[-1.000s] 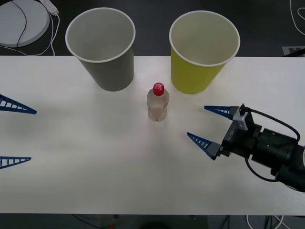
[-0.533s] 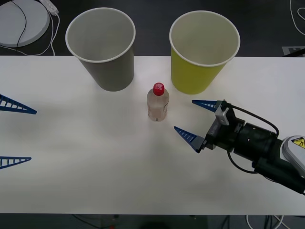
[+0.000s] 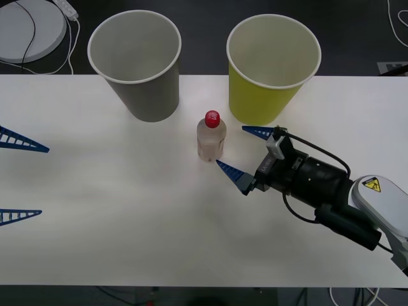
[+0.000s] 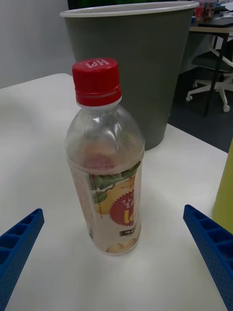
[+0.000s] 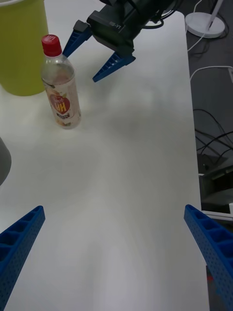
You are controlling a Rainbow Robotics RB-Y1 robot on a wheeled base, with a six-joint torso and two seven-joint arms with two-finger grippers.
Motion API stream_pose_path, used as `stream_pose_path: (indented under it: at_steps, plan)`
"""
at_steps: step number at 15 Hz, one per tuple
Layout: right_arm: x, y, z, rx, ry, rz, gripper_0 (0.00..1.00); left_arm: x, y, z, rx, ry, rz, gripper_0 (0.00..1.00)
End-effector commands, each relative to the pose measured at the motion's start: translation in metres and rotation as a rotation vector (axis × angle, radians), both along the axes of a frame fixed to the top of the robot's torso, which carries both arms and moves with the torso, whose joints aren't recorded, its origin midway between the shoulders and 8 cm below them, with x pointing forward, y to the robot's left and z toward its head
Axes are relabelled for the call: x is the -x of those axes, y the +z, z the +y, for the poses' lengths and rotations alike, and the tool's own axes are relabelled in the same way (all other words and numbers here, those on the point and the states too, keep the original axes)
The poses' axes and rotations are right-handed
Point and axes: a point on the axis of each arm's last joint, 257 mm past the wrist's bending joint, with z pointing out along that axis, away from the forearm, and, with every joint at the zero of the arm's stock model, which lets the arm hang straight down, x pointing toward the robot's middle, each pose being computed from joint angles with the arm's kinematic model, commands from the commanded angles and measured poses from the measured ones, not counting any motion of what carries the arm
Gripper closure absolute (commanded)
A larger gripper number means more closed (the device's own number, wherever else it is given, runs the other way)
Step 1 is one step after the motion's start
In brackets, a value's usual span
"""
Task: Put the can into the green bin and the plastic bottle into the gray bin
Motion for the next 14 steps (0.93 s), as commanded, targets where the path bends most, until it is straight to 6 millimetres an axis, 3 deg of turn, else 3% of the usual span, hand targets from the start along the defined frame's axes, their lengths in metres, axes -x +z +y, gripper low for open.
stream_pose_path:
  at_steps: [1,6,14]
  plan:
    - [-0.005,0.002,0.013,-0.004,-0.009,-0.005,0.0,0.0,0.0,0.0,0.0,0.0,0.0,0.0]
    - [-0.012,0.009,0.026,-0.008,-0.014,-0.016,0.0,0.0,0.0,0.0,0.0,0.0,0.0,0.0]
    - [-0.031,0.002,0.044,0.008,0.003,0.003,0.0,0.0,0.0,0.0,0.0,0.0,0.0,0.0]
